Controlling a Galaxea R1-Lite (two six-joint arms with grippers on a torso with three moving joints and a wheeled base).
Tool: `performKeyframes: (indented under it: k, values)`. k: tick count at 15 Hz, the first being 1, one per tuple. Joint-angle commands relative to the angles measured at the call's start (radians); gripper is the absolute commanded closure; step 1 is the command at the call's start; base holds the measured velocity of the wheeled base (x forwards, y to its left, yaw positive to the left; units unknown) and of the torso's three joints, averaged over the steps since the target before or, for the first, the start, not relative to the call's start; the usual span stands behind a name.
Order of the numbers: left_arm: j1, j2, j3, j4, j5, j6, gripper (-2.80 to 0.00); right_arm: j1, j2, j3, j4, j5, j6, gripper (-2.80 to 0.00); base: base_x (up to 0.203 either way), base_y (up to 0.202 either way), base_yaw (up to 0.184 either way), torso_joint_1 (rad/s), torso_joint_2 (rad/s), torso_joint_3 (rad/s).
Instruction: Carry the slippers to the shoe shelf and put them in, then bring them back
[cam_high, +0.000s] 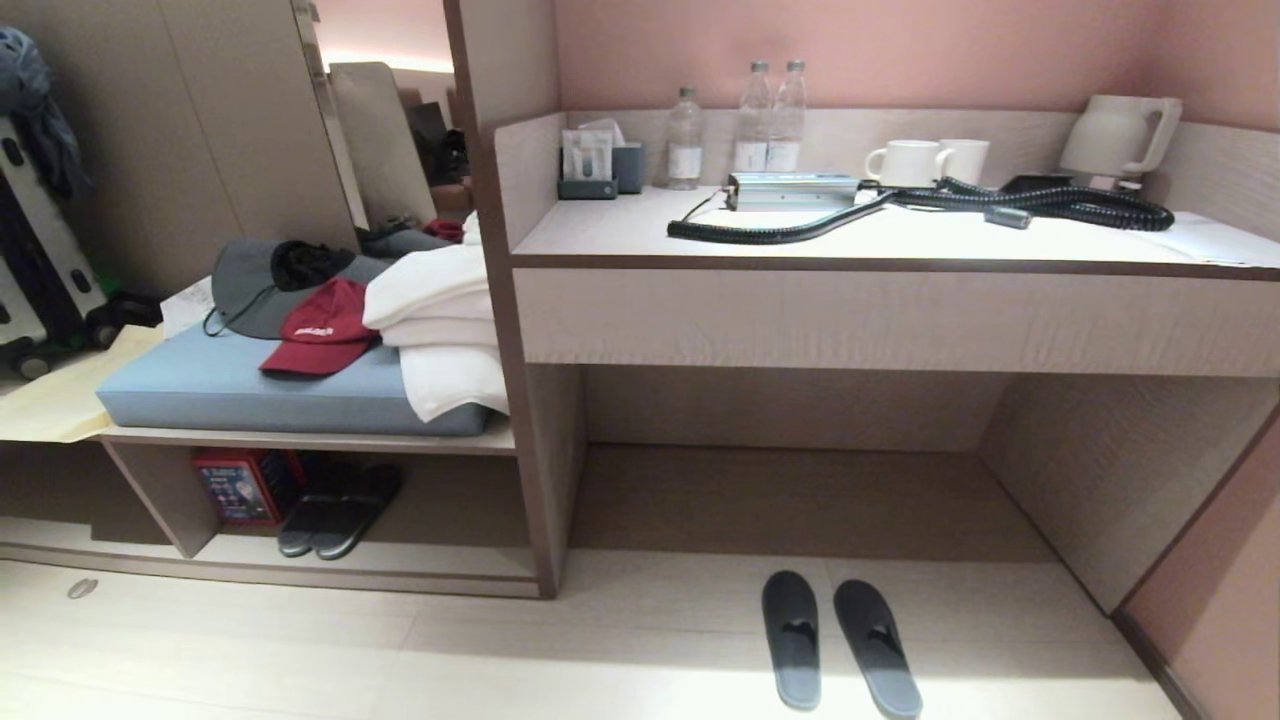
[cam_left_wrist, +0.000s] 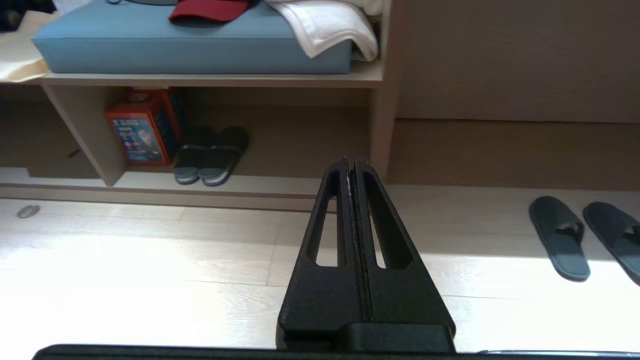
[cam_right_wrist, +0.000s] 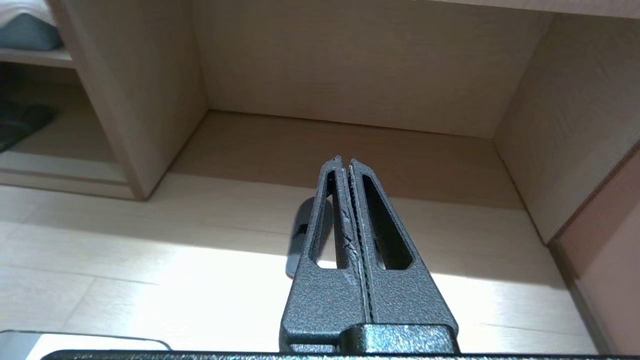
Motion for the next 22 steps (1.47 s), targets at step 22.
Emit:
performKeyframes:
  k: [22]
  values:
    - [0.000,0.001,0.000,0.000,0.000,0.000,0.00,0.000,0.000,0.000,0.000,0.000,-0.001,0.00,0.000,0.196,-0.002,0.002,0.00,0.003]
